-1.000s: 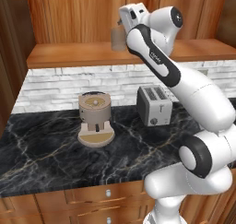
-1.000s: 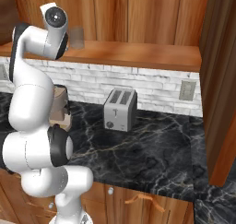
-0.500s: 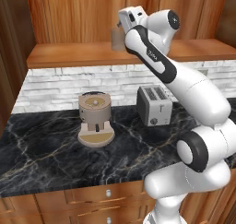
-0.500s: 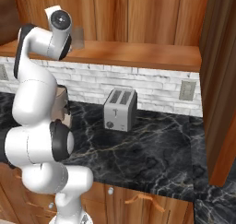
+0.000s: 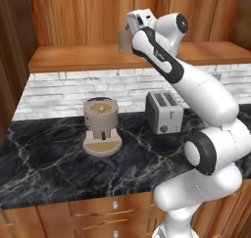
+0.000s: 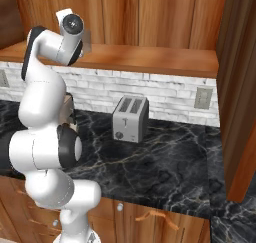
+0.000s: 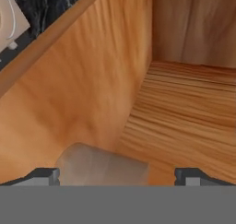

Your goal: There is a bowl on the dining counter. Grab a lemon wedge from the fridge and place it in the bowl. Then get the liquor bottle and glass cup from the cabinet and place them next to the bowl.

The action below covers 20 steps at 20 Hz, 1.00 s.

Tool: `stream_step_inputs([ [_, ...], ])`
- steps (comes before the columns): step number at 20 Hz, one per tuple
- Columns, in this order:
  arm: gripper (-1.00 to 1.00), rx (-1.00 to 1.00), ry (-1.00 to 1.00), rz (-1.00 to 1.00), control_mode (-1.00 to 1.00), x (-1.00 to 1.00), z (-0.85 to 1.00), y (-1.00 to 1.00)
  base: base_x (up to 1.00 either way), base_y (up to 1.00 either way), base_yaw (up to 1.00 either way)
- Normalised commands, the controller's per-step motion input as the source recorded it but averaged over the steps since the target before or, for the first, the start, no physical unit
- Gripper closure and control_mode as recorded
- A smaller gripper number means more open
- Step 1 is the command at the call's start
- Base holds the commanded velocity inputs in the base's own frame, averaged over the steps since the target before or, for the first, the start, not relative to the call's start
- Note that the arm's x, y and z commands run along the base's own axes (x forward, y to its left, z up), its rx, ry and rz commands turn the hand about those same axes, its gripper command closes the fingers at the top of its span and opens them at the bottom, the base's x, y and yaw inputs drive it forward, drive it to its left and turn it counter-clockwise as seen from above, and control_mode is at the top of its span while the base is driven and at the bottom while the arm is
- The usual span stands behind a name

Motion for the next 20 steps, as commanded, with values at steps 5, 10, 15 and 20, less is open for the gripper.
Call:
stream_step_inputs([
  [5, -1.00, 0.00, 0.00, 0.00, -1.00, 0.23, -0.05, -0.08, 0.00, 0.00, 0.00],
  [10, -1.00, 0.00, 0.00, 0.00, -1.00, 0.22, -0.05, -0.06, 0.00, 0.00, 0.00],
  [15, -1.00, 0.00, 0.00, 0.00, -1.00, 0.20, -0.03, -0.02, 0.00, 0.00, 0.00],
  [20, -1.00, 0.00, 0.00, 0.00, -1.00, 0.21, -0.03, -0.04, 0.00, 0.00, 0.00],
])
